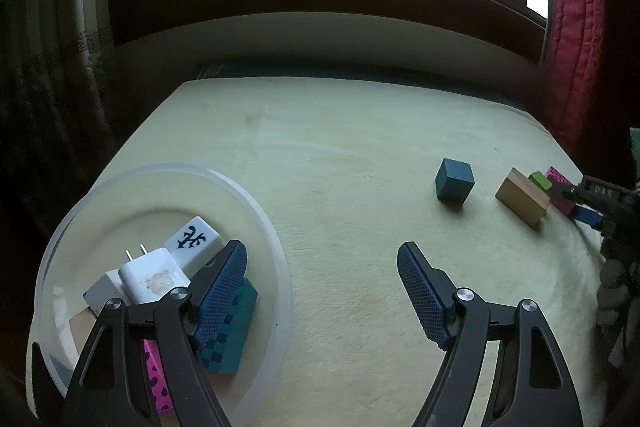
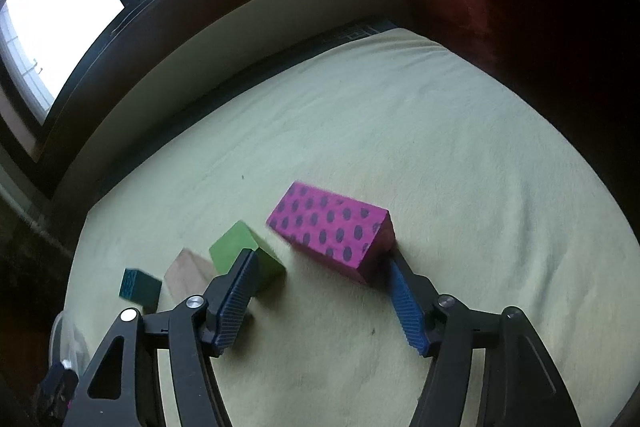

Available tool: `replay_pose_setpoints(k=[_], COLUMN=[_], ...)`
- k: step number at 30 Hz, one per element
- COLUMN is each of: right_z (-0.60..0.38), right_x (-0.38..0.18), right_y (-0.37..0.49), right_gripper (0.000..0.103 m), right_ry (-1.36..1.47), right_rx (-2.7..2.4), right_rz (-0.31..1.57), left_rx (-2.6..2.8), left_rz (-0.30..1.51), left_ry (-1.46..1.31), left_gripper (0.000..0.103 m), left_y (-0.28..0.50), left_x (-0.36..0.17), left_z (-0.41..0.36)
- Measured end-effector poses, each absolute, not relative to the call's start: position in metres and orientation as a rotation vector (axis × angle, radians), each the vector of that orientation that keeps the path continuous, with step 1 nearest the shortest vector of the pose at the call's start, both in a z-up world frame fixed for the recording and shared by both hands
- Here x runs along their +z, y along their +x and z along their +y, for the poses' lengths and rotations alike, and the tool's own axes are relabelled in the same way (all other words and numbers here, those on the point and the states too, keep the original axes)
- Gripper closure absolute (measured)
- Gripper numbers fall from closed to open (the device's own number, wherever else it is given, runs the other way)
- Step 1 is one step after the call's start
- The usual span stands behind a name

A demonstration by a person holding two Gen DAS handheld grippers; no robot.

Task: Organize rigid objects
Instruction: 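Grasp the pink dotted block with the right tool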

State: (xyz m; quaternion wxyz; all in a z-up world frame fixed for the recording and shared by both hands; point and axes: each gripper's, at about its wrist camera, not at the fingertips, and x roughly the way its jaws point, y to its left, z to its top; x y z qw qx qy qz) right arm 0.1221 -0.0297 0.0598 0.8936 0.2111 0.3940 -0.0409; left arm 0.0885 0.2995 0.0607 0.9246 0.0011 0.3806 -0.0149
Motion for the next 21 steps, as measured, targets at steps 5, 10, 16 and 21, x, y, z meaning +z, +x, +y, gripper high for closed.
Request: replay_pose_setpoints(k=[5, 10, 16, 21], right_z=[-0.026, -0.026, -0.016, -0.016], right_x=[0.060, 0.059, 0.057, 0.058], right_y=[0.141, 0.156, 0.154, 0.147], right_gripper=[0.029, 0.029, 0.035, 0.035], right_ry=[0.396, 0.360, 0.237, 0.214], right_rx=[-0.122, -0.152, -0.189, -0.173], right_rz=[0.811, 0.817, 0.816, 0.816], left_rx=[-0.045, -0.055, -0.055, -0.070], left_rz=[0.788, 0.793, 0.801, 0.807], left_ry=[0.010, 0.020, 0.024, 0.030], left_gripper=[0.024, 0.024, 0.024, 0.024], left_y=[0.090, 0.093, 0.097, 0.099], left_x=[0.059, 0.057, 0.055, 0.056], left_z=[0.295, 0.289, 0.285, 0.276])
